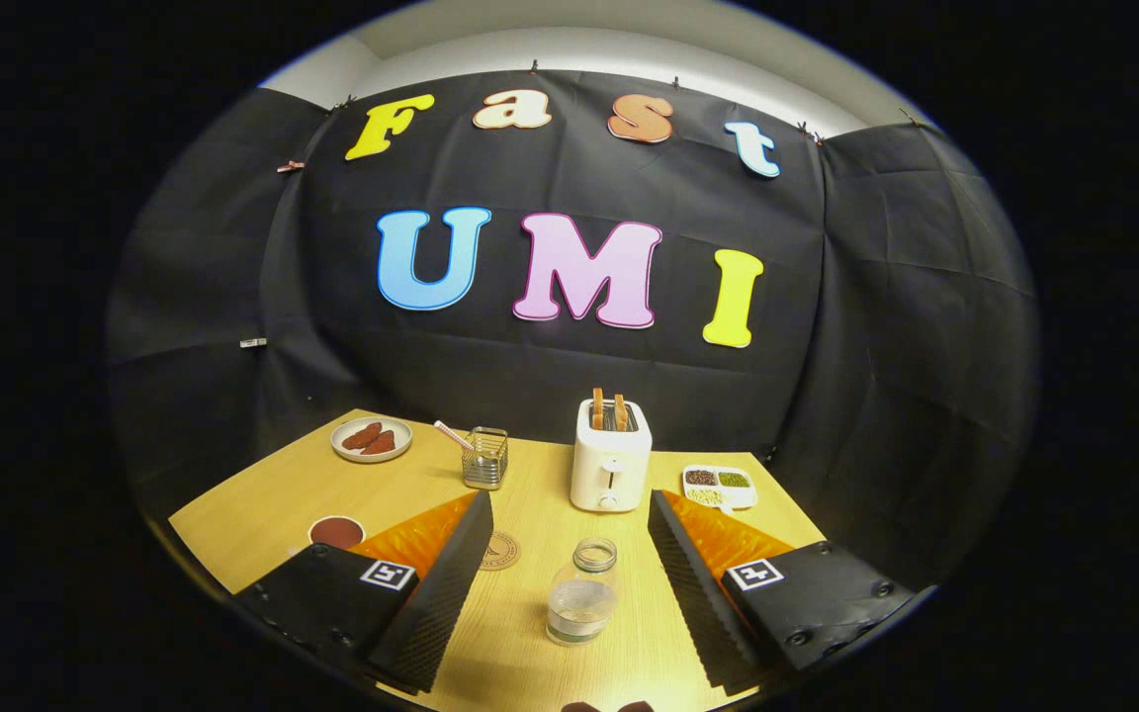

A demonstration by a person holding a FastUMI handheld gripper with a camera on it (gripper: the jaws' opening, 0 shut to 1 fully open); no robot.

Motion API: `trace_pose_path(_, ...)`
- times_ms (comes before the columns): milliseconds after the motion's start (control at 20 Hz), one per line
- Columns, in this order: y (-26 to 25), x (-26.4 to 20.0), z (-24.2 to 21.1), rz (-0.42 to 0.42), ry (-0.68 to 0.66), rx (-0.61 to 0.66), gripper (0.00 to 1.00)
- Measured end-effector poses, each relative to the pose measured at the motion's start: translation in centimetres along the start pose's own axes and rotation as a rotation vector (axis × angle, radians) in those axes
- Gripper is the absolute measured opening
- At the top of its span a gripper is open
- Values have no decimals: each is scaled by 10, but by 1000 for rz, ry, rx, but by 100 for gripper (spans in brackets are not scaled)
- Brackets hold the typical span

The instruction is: Take the bottle from table, then pour the juice into the cup, finally place the bottle on the coaster

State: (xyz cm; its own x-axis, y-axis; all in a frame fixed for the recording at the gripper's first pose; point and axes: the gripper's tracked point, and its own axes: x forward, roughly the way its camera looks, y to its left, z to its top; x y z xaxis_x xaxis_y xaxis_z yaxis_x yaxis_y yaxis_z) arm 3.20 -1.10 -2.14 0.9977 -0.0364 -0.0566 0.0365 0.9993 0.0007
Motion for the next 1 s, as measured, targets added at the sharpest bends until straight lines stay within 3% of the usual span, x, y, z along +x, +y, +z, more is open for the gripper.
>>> trace_pose_path(450, -10, 29, -26, 77, 32, 28, 98)
trace_pose_path(1000, -5, 64, -100, 176, 65, 14, 98)
